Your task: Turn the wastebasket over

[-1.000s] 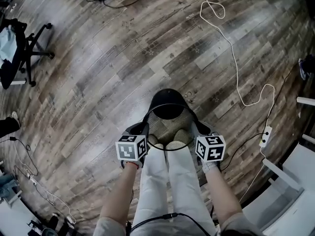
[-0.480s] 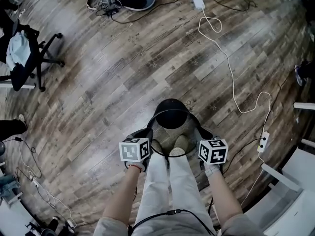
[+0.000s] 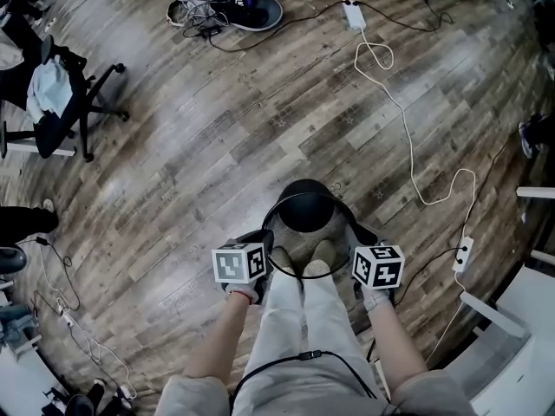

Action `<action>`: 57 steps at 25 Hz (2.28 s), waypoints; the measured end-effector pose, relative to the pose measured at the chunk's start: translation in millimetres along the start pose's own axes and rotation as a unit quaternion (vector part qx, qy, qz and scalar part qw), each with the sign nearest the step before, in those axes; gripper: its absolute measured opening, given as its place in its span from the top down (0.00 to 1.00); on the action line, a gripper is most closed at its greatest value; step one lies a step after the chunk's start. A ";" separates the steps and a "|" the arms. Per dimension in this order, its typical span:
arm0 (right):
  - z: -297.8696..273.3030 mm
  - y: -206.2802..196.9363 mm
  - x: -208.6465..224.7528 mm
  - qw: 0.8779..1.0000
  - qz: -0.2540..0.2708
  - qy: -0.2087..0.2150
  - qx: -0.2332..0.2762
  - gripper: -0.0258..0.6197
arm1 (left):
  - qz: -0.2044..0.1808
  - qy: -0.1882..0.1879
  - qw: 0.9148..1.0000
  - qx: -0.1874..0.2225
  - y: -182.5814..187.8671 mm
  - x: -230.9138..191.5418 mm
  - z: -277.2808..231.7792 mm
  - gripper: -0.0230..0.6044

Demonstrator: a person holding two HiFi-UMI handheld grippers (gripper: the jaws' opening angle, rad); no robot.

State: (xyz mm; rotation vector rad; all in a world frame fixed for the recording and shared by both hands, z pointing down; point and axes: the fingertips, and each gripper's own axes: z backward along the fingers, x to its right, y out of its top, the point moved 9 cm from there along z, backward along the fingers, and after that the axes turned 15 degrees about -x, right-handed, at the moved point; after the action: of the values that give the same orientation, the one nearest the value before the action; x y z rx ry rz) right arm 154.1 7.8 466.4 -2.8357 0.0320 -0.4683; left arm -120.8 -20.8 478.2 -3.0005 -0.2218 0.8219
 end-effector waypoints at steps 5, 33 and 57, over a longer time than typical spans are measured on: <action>28.8 9.7 -12.1 1.000 0.003 0.004 0.012 0.91 | -0.001 0.005 1.000 0.006 3.9 13.8 31.7 0.91; 107.3 22.9 -37.9 0.997 0.026 0.019 0.070 0.90 | 0.072 -0.056 0.996 0.011 -21.7 52.6 94.0 0.90; 136.5 9.7 -40.4 0.994 0.035 0.013 0.106 0.91 | 0.062 -0.060 0.996 0.011 -30.0 74.7 117.2 0.89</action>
State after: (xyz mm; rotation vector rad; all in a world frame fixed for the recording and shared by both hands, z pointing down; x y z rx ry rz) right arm 159.6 36.2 326.7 -2.6125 0.0820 -0.4631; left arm -120.7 17.7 341.3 -2.9713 -0.0291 1.0092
